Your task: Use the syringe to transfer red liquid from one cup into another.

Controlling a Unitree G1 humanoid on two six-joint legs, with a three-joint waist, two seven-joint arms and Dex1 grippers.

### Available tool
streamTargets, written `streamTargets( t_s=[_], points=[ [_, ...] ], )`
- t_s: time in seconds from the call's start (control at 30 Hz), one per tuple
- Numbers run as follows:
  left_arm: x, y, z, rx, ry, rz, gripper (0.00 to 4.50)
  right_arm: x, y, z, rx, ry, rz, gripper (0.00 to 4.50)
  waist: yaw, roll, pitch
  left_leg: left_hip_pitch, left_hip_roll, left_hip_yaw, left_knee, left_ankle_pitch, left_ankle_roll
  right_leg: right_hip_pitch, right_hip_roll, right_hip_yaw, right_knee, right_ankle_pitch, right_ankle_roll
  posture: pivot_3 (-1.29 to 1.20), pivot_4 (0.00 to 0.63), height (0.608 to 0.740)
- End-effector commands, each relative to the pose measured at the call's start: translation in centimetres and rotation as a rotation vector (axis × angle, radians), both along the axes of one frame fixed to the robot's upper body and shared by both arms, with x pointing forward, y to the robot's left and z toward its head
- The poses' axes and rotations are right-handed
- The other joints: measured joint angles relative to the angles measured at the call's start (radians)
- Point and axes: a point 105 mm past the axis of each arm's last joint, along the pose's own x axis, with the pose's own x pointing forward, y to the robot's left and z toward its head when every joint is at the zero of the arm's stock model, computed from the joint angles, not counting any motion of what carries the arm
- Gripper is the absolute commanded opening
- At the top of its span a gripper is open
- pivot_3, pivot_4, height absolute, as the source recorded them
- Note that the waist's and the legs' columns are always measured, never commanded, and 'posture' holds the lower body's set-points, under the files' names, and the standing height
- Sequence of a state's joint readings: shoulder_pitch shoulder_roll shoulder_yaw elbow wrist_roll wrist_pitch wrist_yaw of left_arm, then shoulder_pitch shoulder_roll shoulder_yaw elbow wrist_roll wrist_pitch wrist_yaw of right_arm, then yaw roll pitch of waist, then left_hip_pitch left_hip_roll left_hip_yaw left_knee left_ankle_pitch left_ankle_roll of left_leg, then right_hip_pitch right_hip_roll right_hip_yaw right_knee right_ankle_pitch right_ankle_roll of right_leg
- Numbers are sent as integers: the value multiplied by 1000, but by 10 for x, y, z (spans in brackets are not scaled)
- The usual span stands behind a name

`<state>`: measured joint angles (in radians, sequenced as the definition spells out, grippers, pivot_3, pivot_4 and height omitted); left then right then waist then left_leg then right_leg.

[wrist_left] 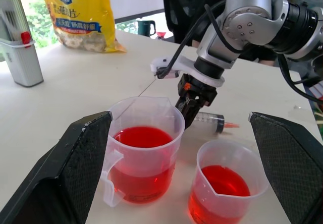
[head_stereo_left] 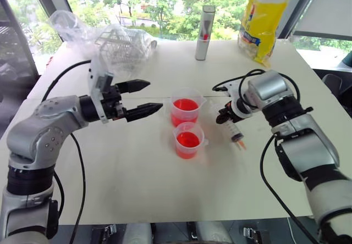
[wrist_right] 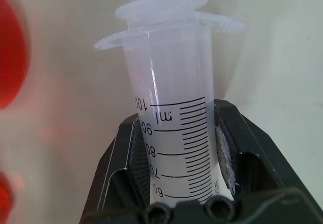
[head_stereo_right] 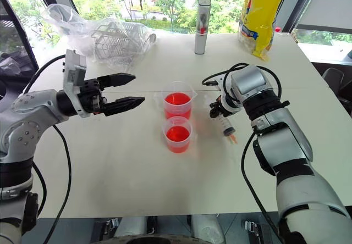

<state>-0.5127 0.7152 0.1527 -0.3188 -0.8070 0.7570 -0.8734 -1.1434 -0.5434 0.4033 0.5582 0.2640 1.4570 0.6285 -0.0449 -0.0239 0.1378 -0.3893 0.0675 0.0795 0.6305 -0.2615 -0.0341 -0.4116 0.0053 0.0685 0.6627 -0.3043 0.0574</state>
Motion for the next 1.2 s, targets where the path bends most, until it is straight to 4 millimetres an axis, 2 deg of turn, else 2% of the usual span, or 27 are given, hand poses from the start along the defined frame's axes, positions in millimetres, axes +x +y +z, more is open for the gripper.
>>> streamTargets(
  t_s=[0.03, 0.07, 0.13, 0.23, 0.33, 0.5, 0.6, 0.73, 0.93, 1.2],
  points=[
    [2, 6, 17, 1, -61, 6, 4500, 13, 0, 64, 114, -257, 31, 1387, 1, 1, 1, 0, 0, 0, 0, 0, 0, 0, 0, 0, 0, 0, 0, 0, 150, 740],
    [4, 7, 18, 1, -63, 5, 4500, 18, 0, 79, 135, -348, 43, 1387, 1, 1, 0, -1, 0, 0, 0, 0, 0, 0, 0, 0, 0, 0, 0, 0, 150, 740],
    [7, 7, 21, 4, -73, -1, 4500, 26, -2, 123, 192, -598, 62, 1387, 1, 1, 0, 0, 0, 0, 0, 0, 0, 0, 0, 0, -1, 0, 0, 0, 150, 740],
    [12, 5, 25, 12, -88, -14, 4500, 24, 10, 180, 395, -876, 96, 1387, 0, 1, 0, 0, 0, 0, 0, 0, 0, 0, 0, 0, -1, 0, 0, 0, 150, 740],
    [16, 5, 29, 16, -100, -26, 4500, 17, 23, 201, 472, -1015, 165, 1387, -3, 1, 0, 0, 0, 0, -1, 0, 0, 0, 1, 0, 0, 0, 0, 0, 150, 740],
    [23, 3, 37, 18, -120, -44, 4500, -7, 60, 223, 756, -1178, 271, 1387, -3, 1, 1, 1, 1, 0, -1, 0, 0, 0, 1, 0, 0, 0, 0, 0, 150, 740],
    [26, 2, 42, 15, -130, -46, 4500, -19, 78, 214, 780, -1230, 366, 1387, 1, 1, 0, 0, 1, 0, -1, 0, 0, 0, 0, 0, 0, 0, 0, 0, 150, 740],
    [29, 2, 47, 13, -142, -47, 4500, -25, 92, 182, 759, -1249, 432, 1387, 1, 0, 0, 0, 0, 0, 0, 0, 0, 1, -1, 0, 0, 0, 0, 0, 150, 740],
    [31, 3, 53, 12, -159, -47, 4500, -31, 103, 138, 739, -1264, 467, 1387, -1, 0, 0, 0, 0, -1, 0, 0, 0, 1, 0, 0, 0, 0, 0, 0, 150, 740],
    [36, -9, 61, 2, -184, -87, 4500, -26, 111, 101, 659, -1294, 463, 1387, 0, 0, 0, 1, 0, -1, 1, 1, -1, 2, 0, 0, 1, 0, 0, 0, 150, 740]
  ],
)
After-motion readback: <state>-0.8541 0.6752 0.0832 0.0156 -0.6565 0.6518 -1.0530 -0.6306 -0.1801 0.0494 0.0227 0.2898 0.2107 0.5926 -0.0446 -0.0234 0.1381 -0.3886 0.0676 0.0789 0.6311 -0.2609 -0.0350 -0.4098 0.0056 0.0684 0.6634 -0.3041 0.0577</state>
